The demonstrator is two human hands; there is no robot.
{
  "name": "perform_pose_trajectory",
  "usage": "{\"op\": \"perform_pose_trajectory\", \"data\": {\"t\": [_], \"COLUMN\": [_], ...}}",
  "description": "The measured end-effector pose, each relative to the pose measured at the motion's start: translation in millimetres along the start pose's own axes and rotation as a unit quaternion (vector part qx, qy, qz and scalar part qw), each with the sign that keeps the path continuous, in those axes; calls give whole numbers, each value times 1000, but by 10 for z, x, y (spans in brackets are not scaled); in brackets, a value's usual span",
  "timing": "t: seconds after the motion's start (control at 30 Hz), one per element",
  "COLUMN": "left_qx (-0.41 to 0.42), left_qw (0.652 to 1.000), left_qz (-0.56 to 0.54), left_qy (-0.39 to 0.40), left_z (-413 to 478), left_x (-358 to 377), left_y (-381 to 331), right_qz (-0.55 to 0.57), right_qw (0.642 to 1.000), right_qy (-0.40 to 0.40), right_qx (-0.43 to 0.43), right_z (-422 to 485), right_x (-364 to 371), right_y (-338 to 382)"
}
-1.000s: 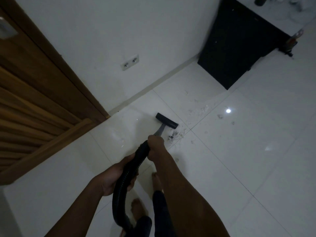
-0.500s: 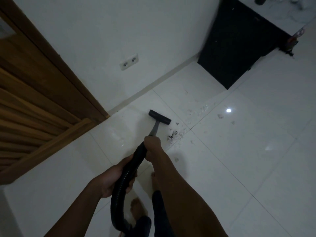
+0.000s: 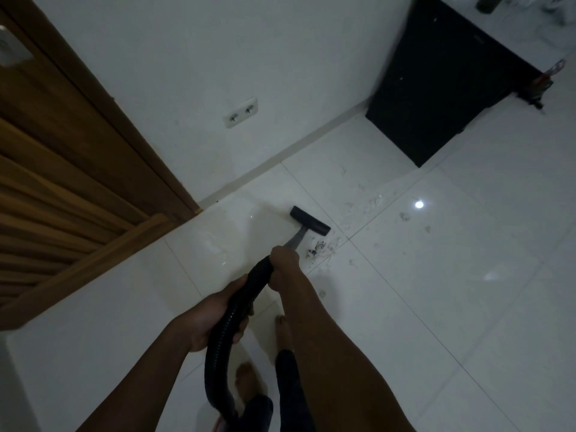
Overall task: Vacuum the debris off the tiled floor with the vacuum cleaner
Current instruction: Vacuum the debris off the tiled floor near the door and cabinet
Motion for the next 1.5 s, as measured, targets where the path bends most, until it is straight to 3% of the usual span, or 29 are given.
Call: {"op": "perform_pose_trajectory", "data": {"t": [0.07,0.27,0.4,0.53,0.83,1.03,1.17,1.33,1.5], "left_qx": [-2,23,6,3,-7,-7,-20,-35,-8], "left_qw": [1000,999,1000,999,999,1000,999,999,998], "left_qz": [20,-21,18,-18,2,16,0,26,-42], "left_qy": [-16,12,21,35,43,-2,31,4,37], "left_z": [-7,40,32,38,32,104,99,129,32], "left_x": [6,50,17,19,-33,-15,-90,-73,-166], "left_y": [12,-26,43,64,41,-35,-67,7,-37], "right_qz": [195,196,163,116,121,131,132,123,120], "right_qw": [975,980,986,993,991,989,988,989,989], "right_qy": [58,37,25,20,59,65,79,57,82], "right_qx": [87,23,18,-28,5,12,19,60,-12], "right_z": [31,51,130,127,158,203,277,356,39], "right_x": [77,60,55,-4,90,147,193,208,241], "right_y": [-75,23,-77,30,-76,-6,-32,-177,106]}}
Point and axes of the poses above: each hand's wrist, its own z-axis towards the middle knuckle, its own x-axis out of the palm, y = z × x, the point moved 6 cm from there along z, towards the middle knuckle, and after that the axes turned 10 degrees about -z, right-handed, at the moved point
